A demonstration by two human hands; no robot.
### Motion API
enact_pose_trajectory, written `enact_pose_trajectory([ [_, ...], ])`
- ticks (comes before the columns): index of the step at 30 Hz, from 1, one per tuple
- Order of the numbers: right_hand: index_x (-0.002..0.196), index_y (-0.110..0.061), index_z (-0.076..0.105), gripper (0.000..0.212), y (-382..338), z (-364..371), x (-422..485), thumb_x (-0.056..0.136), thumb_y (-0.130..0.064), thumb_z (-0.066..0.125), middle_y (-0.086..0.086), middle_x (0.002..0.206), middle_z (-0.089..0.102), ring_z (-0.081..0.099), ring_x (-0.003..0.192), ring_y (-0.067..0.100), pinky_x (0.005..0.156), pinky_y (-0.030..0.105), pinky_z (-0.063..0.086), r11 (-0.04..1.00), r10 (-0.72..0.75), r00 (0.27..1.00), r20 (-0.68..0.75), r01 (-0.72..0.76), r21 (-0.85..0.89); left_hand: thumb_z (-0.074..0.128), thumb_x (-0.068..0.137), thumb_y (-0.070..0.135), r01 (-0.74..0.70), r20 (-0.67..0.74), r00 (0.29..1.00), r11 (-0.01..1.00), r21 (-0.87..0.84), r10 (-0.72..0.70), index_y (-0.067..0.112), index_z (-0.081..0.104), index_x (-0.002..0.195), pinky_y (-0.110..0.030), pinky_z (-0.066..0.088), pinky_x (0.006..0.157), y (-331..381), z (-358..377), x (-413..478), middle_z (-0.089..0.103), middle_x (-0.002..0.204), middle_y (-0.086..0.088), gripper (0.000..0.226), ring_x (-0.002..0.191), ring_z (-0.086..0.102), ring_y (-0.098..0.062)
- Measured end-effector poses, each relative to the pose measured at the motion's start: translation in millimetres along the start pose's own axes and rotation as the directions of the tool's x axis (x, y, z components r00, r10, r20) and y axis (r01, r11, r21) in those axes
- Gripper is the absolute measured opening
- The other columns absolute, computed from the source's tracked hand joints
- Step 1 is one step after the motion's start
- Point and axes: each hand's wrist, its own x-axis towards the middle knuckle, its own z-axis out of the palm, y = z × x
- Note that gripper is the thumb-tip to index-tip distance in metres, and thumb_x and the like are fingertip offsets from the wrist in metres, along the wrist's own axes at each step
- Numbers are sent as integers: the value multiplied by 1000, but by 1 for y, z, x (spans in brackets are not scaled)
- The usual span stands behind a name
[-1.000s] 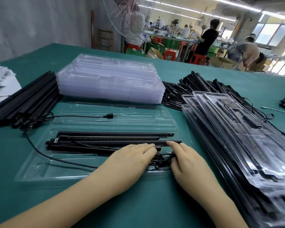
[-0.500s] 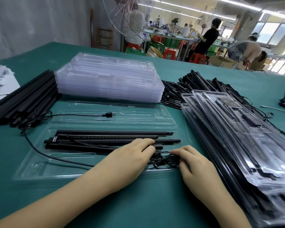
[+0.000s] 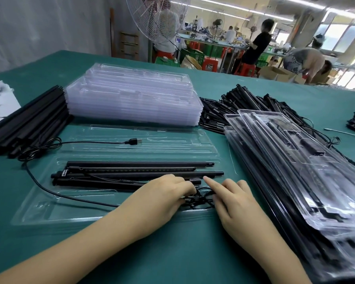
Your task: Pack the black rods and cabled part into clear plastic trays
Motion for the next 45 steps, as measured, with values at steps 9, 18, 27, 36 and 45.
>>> enact_pose_trajectory([
  [9,131,-47,48,36,4,-8,6,99,-34,37,-15,108,45,25,92,4,88,16,31,998,-45,995,85,47,-31,55,95,16,26,76,997,995,-94,-19,27,63,124,-9,33,81,-5,-2,6,65,104,15,32,94,49,-9],
  [18,132,-44,45,36,5,-16,-2,98,-36,37,-28,103,48,31,98,3,91,8,26,996,-40,986,160,26,87,39,98,15,17,149,988,999,46,-23,25,59,129,-19,32,90,5,-2,10,54,118,5,38,108,42,-13],
  [27,98,-38,59,25,13,-16,5,97,-17,47,-23,92,65,52,103,-1,81,9,38,919,160,979,127,-195,343,28,96,41,-151,229,970,943,296,83,11,53,124,-29,32,90,11,-7,1,44,111,0,48,99,34,-16],
  [36,133,-41,47,38,-21,-1,-7,95,-39,46,-5,149,36,30,136,12,104,13,16,993,7,999,45,-12,115,31,85,65,-269,169,963,813,517,211,17,72,88,-22,44,68,29,1,-3,58,83,3,63,77,53,-14],
  [45,134,-26,41,36,-24,1,-16,99,-32,36,-5,149,35,14,143,9,95,-3,-12,985,-157,983,98,149,82,29,82,72,-202,120,979,820,535,163,16,74,79,-19,46,61,41,17,-12,60,75,2,71,68,53,-14],
])
